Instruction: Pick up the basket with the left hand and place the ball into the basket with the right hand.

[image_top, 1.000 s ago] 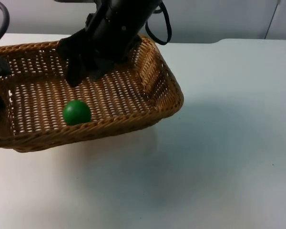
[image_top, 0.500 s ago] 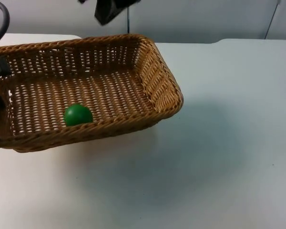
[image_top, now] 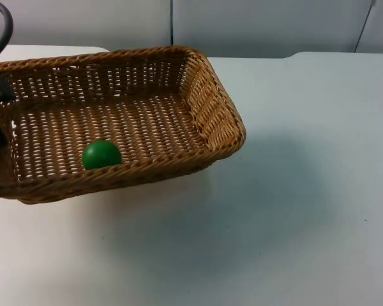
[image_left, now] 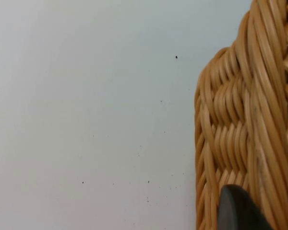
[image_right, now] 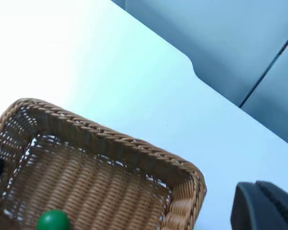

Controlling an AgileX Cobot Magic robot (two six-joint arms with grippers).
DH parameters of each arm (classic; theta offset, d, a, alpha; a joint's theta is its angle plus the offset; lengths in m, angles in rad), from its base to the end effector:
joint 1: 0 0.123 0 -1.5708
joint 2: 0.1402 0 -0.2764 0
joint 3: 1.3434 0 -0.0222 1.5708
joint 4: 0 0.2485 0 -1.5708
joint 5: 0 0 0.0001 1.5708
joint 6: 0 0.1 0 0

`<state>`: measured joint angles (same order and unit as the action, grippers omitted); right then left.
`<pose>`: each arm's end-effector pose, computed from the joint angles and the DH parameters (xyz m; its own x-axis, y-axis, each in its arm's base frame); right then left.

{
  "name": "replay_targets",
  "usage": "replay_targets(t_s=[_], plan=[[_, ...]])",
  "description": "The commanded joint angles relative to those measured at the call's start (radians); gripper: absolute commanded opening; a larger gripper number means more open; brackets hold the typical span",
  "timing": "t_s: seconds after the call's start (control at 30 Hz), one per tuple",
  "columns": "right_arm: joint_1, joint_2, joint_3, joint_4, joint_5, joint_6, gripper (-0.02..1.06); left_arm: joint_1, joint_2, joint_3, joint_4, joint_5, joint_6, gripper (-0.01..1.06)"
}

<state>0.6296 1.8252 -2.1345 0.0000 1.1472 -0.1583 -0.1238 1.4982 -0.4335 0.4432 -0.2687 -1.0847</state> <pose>0.3233 0.2355 0.4263 -0.4516 -0.5241 -0.7221 -0.6684 0.7348 -0.1153 0.2464 -0.0421 0.1386 -0.6527 -0.5290 -0.5423 -0.2413 0.8237 -0.5132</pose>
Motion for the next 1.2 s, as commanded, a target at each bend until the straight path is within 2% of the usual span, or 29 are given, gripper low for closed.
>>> replay_targets(t_s=[0.0,0.07,0.3,0.43,0.5,0.57,0.63,0.7,0.73,0.9,0.93,1.03,1.1,1.17], plan=[[-0.001,-0.027,-0.009,-0.007,0.041,0.003,0.00,0.004,-0.014,0.001,-0.013,-0.047,-0.013,0.00],[-0.001,-0.045,-0.009,-0.026,0.074,0.003,0.00,0.004,-0.014,0.001,-0.013,-0.047,-0.013,0.00],[-0.001,-0.057,-0.009,-0.029,0.074,0.003,0.00,0.004,-0.014,0.001,-0.012,-0.066,-0.013,0.00],[-0.001,-0.057,-0.009,-0.022,0.074,0.003,0.00,0.004,-0.014,0.001,0.020,-0.107,-0.013,0.00],[-0.001,-0.057,-0.009,-0.010,0.074,0.005,0.00,0.004,0.000,-0.012,0.101,-0.147,-0.030,0.00],[-0.001,-0.057,-0.009,0.005,0.074,0.005,0.00,0.002,0.009,-0.026,0.135,-0.144,-0.037,0.00],[-0.001,-0.057,-0.009,0.013,0.074,0.005,0.00,0.002,0.037,-0.061,0.238,-0.140,-0.063,0.00],[-0.001,-0.057,-0.009,0.028,0.074,0.005,0.00,0.002,0.071,-0.106,0.362,-0.111,-0.119,0.00],[-0.001,-0.057,-0.009,0.028,0.074,0.005,0.00,0.002,0.071,-0.106,0.362,-0.111,-0.119,0.00],[-0.001,-0.057,-0.009,0.030,0.074,0.005,0.00,0.002,0.189,-0.226,0.759,-0.072,-0.447,0.00],[-0.001,-0.057,-0.009,0.030,0.074,0.005,0.00,0.002,0.189,-0.226,0.759,-0.072,-0.447,0.00],[-0.001,-0.057,-0.009,0.030,0.074,0.005,0.00,0.002,0.271,-0.285,0.902,-0.087,-0.604,0.00],[-0.001,-0.057,-0.009,0.030,0.074,0.005,0.00,0.002,0.289,-0.296,0.920,-0.097,-0.619,0.01],[-0.001,-0.057,-0.009,0.030,0.074,0.005,0.00,0.002,0.323,-0.302,0.928,-0.117,-0.624,0.07]])
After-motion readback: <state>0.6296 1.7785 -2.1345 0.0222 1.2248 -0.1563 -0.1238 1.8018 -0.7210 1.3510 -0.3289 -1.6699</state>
